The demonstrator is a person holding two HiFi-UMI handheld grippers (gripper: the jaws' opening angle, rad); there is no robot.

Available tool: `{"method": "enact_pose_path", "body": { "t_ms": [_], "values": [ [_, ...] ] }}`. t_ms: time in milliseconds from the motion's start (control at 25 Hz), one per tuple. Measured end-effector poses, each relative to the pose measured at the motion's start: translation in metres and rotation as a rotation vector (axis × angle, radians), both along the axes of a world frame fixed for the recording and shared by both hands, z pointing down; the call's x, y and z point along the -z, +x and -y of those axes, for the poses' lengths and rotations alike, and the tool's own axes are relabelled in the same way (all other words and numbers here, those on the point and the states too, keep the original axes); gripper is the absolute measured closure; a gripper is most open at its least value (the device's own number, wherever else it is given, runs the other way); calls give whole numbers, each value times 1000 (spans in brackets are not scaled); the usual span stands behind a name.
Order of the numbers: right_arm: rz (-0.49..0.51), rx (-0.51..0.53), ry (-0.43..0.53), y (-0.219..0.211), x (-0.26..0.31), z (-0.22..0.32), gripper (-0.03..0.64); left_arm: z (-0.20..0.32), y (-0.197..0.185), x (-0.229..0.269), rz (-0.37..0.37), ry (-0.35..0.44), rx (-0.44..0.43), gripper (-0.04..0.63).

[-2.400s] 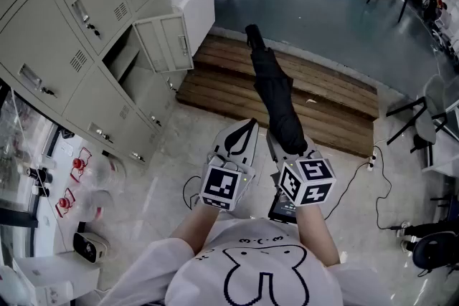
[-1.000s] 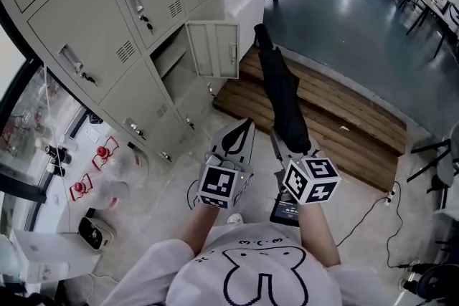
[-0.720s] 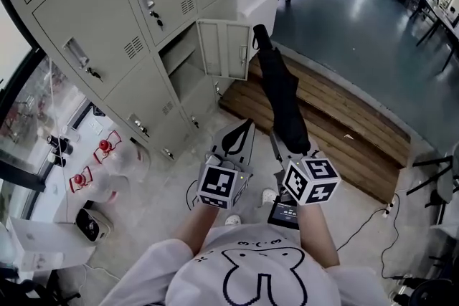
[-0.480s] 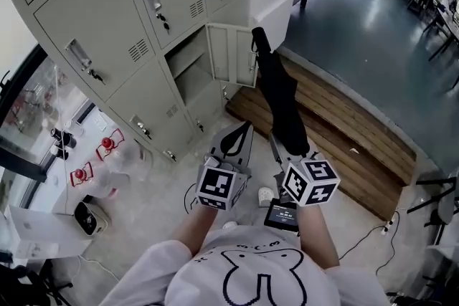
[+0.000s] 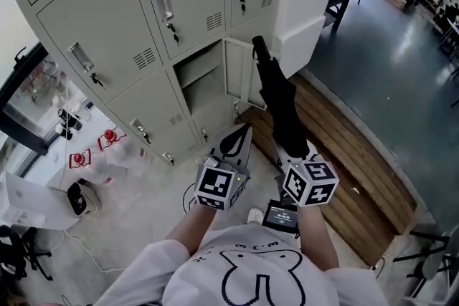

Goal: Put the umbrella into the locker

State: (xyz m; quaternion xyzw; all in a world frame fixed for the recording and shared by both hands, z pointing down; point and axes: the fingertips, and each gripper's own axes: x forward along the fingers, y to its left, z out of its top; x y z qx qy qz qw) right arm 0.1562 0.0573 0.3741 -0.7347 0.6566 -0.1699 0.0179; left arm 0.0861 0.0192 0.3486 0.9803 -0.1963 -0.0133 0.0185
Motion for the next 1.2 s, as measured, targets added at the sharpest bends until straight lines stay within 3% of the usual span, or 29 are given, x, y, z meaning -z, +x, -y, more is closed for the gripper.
{"method": "enact_pose_path", "body": {
  "t_ms": [240,480,960,1200],
  "values": [
    [15,104,-23,31,-8,29,425,25,29,-1,1,-3,104,601],
    [34,208,-53,46,-21,54,425,41,36,-12,-2,-26,221,601],
    [82,342,-145,8,-65,97,425,91,-5,-24,38,-15,352,601],
    [53,382,-201,3,-94,135,425,127,-9,-34,78,10,352,601]
  ]
}}
